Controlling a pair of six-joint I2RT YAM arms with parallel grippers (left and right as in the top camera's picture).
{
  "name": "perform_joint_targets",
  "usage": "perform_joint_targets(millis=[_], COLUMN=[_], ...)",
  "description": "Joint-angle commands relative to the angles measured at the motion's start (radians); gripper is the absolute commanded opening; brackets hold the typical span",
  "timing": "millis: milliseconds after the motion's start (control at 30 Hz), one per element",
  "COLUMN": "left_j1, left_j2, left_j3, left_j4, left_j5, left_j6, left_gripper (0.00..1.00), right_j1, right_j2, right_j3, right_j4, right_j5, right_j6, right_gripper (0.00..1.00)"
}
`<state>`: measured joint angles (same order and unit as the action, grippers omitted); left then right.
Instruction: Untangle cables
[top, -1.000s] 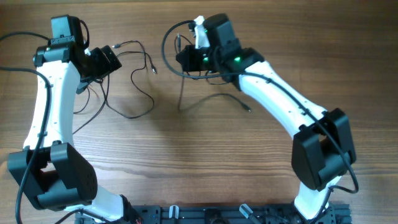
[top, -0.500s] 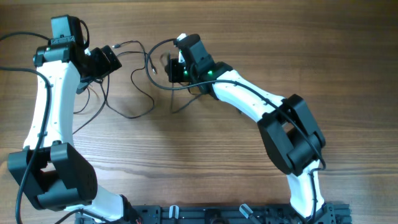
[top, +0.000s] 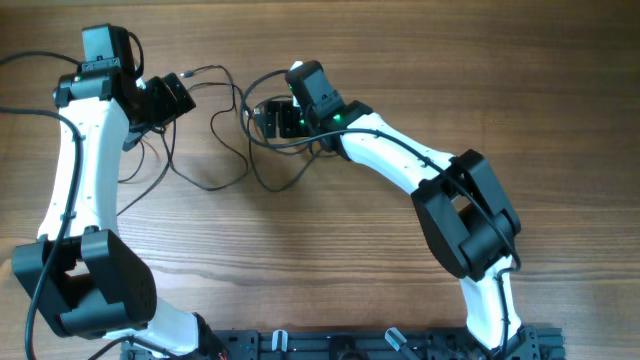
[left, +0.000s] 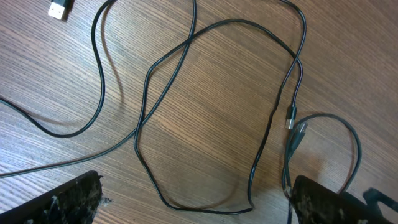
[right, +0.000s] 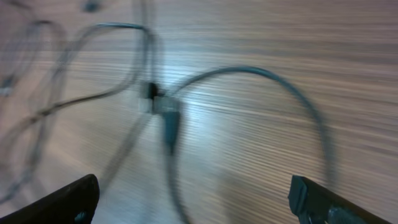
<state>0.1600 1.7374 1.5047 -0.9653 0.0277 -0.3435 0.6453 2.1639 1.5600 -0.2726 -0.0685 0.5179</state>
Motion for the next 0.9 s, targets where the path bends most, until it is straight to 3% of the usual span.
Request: perform_joint_targets(millis=[0,200,467,667,867], left_j1=[-0.001,-0.001,-0.001,-0.001,-0.001], left_j2=[0.01,0.01,0.01,0.01,0.01], left_j3=[-0.002,-0.002,-0.002,-0.002,-0.002], left_j4=[0.0,0.0,0.0,0.0,0.0], left_j5=[0.008,0.008,0.008,0.008,0.008], left_j6=[-0.009,-0.009,-0.009,-0.009,-0.009], left_gripper=[1.0,1.0,1.0,1.0,1.0], right_j1=[-0.046,-0.183,-0.325,-0.356,-0.356], right_j2=[0.023,0.022,0.022,0.022,0.022], right_j3=[-0.003,-0.003,-0.003,-0.003,-0.003], right_j4=[-0.08,-0.303,-0.474,-0.481,-0.371], right_j5=[0.189,0.189,0.188,0.188,0.188], right_j6=[-0.019,-0.028,-0.202,-0.204,-0.203], right_gripper=[1.0,1.0,1.0,1.0,1.0])
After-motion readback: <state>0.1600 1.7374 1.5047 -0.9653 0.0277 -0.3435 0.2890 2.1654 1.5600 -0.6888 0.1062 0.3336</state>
